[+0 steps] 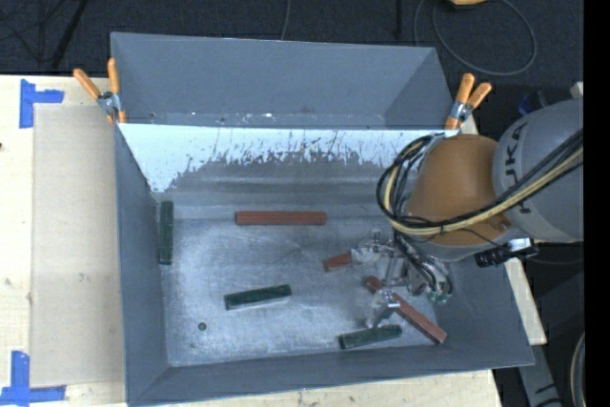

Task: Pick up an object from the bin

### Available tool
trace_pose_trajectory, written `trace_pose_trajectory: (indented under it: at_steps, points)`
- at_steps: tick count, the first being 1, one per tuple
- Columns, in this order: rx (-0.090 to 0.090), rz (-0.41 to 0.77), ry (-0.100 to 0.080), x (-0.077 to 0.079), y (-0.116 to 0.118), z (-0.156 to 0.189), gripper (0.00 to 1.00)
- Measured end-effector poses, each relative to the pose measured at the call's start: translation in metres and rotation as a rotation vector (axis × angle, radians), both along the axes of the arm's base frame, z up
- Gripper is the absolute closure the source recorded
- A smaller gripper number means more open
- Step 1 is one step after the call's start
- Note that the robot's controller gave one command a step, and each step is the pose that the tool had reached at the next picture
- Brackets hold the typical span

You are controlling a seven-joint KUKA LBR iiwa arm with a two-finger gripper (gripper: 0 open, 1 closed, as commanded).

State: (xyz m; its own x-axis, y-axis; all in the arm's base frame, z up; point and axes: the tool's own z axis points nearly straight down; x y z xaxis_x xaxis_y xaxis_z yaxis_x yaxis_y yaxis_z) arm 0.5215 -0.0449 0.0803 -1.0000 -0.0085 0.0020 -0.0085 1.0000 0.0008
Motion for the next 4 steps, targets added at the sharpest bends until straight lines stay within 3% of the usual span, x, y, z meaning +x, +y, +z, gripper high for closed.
trace_pose_trajectory:
  at_steps: [1,2,3,4]
  points:
    - [-0.003,0.003,0.0,0.041,0.015,0.001,0.0]
    - [-0.007,0.019,-0.022,0.061,0.035,0.0,0.0]
    - [-0.003,-0.078,-0.012,0.064,0.08,0.007,0.0]
    - [0.0,-0.091,-0.003,0.046,0.098,0.001,0.0]
